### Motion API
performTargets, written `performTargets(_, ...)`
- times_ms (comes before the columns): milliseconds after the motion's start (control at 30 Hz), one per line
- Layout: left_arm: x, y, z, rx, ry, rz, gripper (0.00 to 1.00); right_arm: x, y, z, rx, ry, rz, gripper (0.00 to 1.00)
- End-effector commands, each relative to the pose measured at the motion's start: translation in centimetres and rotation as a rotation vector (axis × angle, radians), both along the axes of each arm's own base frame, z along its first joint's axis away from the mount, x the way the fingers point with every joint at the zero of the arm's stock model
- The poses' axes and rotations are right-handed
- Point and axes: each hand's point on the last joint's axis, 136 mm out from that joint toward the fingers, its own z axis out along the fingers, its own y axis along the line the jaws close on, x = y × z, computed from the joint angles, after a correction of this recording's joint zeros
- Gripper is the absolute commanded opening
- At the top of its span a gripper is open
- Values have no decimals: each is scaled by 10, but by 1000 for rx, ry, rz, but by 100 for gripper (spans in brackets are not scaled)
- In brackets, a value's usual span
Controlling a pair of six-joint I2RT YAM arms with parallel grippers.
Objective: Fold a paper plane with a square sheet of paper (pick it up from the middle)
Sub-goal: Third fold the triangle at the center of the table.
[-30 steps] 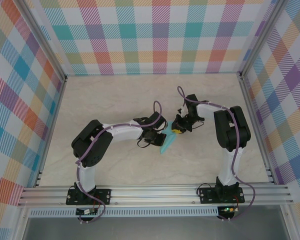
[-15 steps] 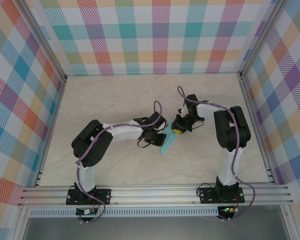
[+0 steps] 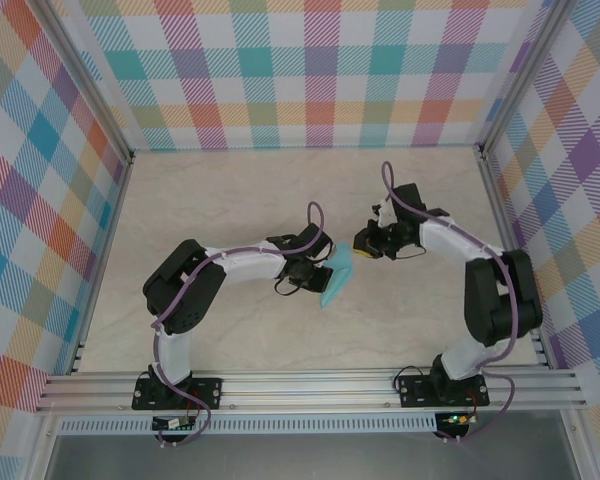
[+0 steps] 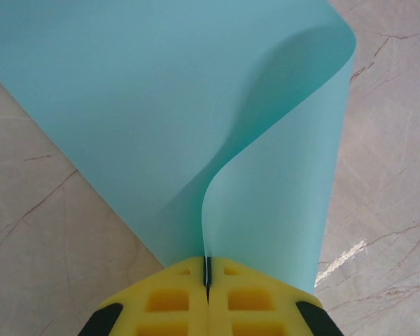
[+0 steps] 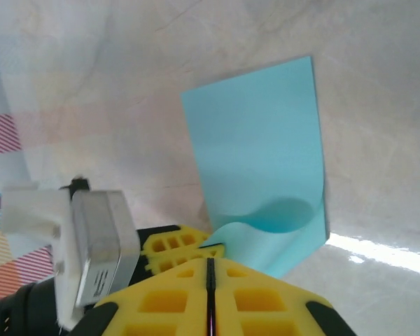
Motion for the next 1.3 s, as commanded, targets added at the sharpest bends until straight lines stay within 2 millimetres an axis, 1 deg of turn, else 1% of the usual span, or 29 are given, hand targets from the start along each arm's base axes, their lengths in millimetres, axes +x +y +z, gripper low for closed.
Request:
performTargets(0,1,13,-16,44,8,7,2,-27,11,-8,108,54,-33,7)
performTargets(67,0,12,-17,41,10,4,3,-47,19,-15,131,70,-25,6)
performTargets(133,0,11,-17,38,15,0,3,-66,32,-21,151,84,-5,6)
performTargets(233,-1,11,-18,39,19,-1,3,-84,43,-33,151,100,-10,5)
performTargets(300,-1,10,-19,38,23,-3,3,-91,47,-39,153,103,-18,5)
performTargets(400,-2,10,-20,36,29,-3,3,-94,57,-41,168,103,-1,4)
performTargets(633,-2,9,-21,37,31,-4,3,-88,71,-38,198,98,14,4)
performTargets(767,-2,9,-21,36,33,-6,3,-90,70,-49,181,120,-8,4)
performTargets(1000,-3,9,-21,38,37,-9,3,-93,76,-58,195,137,-3,3)
performTargets(1267,-2,9,-20,39,37,-11,3,-97,73,-70,169,157,-5,3)
